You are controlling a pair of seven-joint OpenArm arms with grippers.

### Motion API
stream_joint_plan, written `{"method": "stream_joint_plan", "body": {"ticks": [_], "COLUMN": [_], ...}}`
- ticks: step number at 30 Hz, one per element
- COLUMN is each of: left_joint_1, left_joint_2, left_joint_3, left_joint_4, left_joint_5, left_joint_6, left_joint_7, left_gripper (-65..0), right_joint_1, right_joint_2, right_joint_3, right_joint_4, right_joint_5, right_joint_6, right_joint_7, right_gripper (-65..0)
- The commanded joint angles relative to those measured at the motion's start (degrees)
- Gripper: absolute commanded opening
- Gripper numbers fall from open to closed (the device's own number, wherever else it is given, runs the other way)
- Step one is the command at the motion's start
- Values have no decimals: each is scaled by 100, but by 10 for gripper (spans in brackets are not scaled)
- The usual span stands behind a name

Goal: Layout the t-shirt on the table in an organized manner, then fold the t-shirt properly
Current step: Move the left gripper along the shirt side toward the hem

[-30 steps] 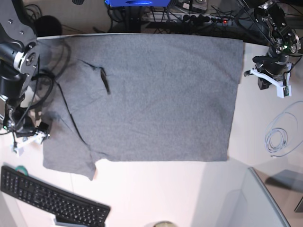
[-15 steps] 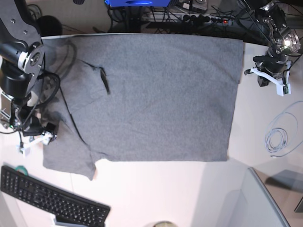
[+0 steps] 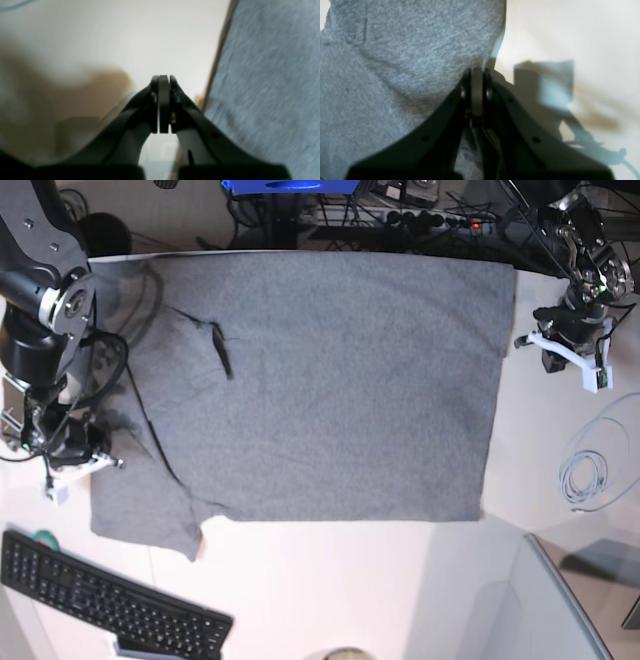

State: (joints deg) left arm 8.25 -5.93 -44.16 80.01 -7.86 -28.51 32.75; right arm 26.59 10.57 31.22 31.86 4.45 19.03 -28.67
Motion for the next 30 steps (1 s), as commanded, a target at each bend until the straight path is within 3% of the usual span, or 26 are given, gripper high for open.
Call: {"method": "stream_joint_plan", "body": {"ticks": [1,8,11,13,17,27,29,30], "left_joint_1": [-135,-917,-1410,-1805,-2403,-3089,-3045,-3019], "left_joint_2": [-88,-132,-132,-132,-229,-255,-237,-237], "left_joint_3": [-10,509,737,755,728,772,772,772], "left_joint_4": [4,-480,-946,-1464,-2467,-3794,-3812,-3812], "left_joint_5": [-45,491,544,597,553,597,597,597], "left_joint_6": [-2,-2,-2,-2,-2,7,7,7], "left_joint_7": [-88,-88,-88,-88,-106,-141,-238,-361], "left_gripper": [-650,-650,-433,-298,-155,-142,-183,-239], "right_joint_1": [97,-105,-342,-501,-756,-826,-826,-826], "right_joint_2": [38,3,-147,-173,-323,-349,-349,-349], "right_joint_3": [-15,-15,-23,-23,-23,-23,-23,-23], "right_joint_4": [36,643,1417,1970,2814,3377,3368,3359], "right_joint_5": [-1,-1,-1,-10,-10,-1,-1,-1], "right_joint_6": [45,124,519,528,528,563,563,563], "right_joint_7": [-83,-268,-522,-751,-1024,-1384,-1384,-1384], "right_gripper": [-645,-644,-644,-644,-644,-645,-645,-645]}}
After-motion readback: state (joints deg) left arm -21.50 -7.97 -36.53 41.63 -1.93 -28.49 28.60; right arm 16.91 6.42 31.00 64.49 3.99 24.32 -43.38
